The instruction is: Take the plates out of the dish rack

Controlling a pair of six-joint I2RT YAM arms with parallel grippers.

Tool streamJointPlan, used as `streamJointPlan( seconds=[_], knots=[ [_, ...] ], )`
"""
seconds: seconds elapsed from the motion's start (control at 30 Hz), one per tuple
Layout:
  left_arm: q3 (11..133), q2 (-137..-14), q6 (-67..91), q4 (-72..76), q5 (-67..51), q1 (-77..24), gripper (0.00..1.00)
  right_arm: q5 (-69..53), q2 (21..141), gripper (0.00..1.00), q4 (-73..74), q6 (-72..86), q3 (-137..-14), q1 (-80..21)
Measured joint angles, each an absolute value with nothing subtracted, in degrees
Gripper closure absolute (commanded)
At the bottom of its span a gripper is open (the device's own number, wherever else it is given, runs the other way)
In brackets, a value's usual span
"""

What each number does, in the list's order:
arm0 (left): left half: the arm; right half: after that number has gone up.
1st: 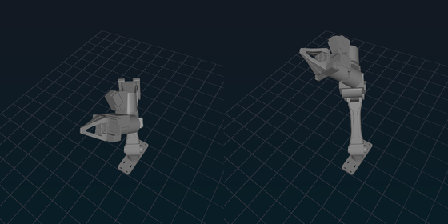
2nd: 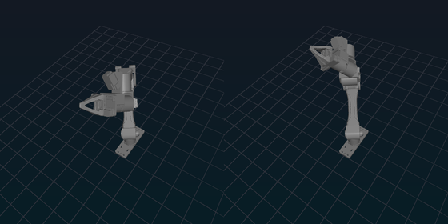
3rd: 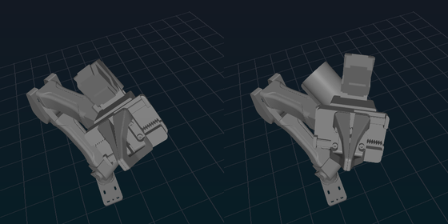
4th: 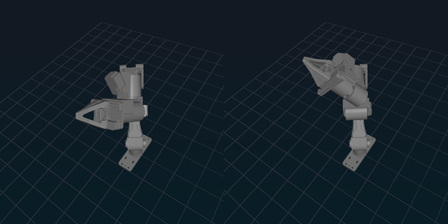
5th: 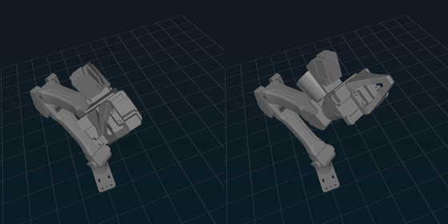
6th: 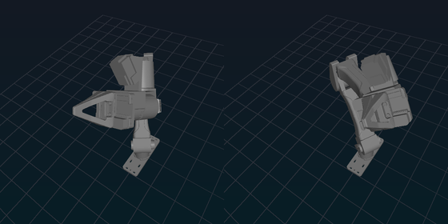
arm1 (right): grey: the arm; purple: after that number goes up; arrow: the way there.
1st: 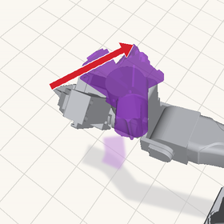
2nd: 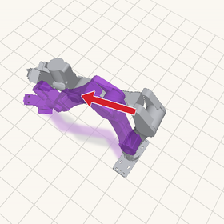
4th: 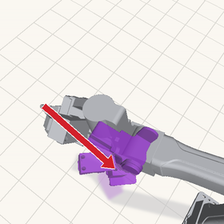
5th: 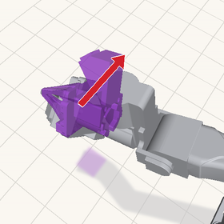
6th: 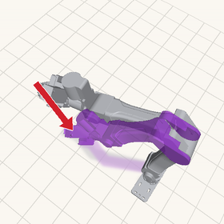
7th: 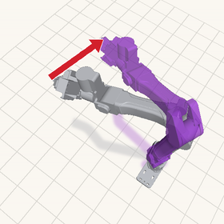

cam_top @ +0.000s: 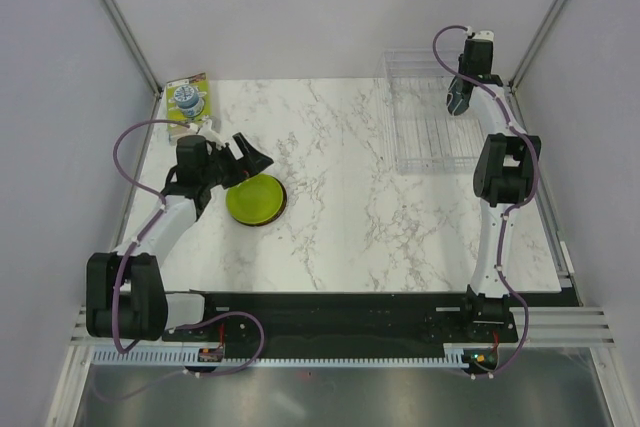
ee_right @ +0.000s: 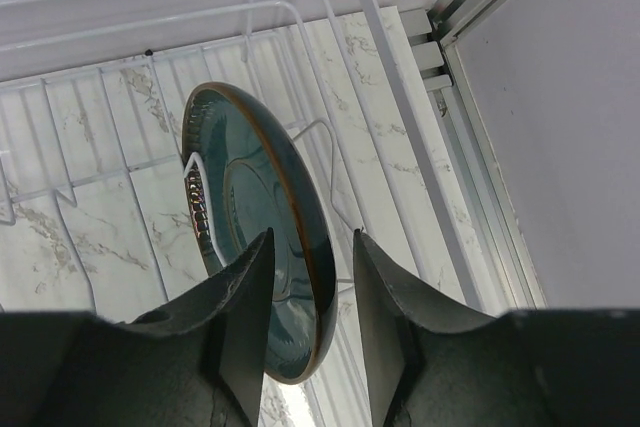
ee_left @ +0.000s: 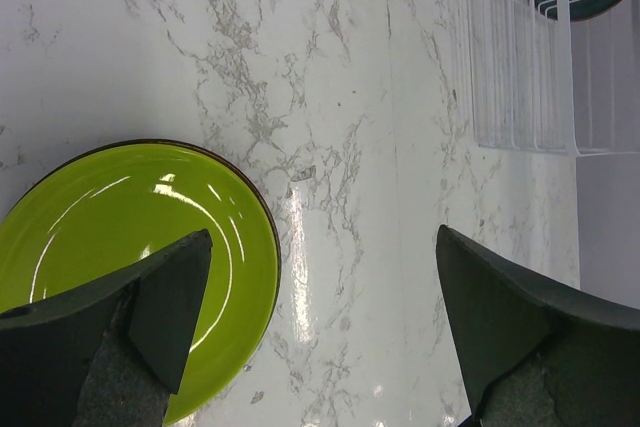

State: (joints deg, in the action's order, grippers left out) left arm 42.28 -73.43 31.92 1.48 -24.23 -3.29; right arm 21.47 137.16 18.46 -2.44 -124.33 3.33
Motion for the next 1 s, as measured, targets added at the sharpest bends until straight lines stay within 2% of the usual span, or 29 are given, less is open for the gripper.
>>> streamJointPlan(
  seconds=[0.1,0.13,0.33,0.6,1.0],
  knots=[
    [42.28,-73.63,31.92,1.67,-24.27,-3.29,0.0,21.43,137.6,0.74,18.48,-3.05,-124.33,3.49],
    [42.28,-73.63,31.92,1.78,-24.29,-3.29,0.0,21.41,137.78,0.84,18.48,-3.29,-124.33,3.53],
    [42.28,-74.02,31.92,1.93,-24.38,-3.29,0.0,20.8,137.71,0.95,18.37,-4.34,-124.55,3.51],
    [42.28,-74.37,31.92,2.0,-24.6,-3.29,0.0,22.96,136.84,1.0,16.51,-6.26,-122.74,2.48],
    [42.28,-74.37,31.92,2.31,-25.1,-3.29,0.0,40.88,127.79,1.0,5.04,-19.51,-110.19,-5.19]
  ],
)
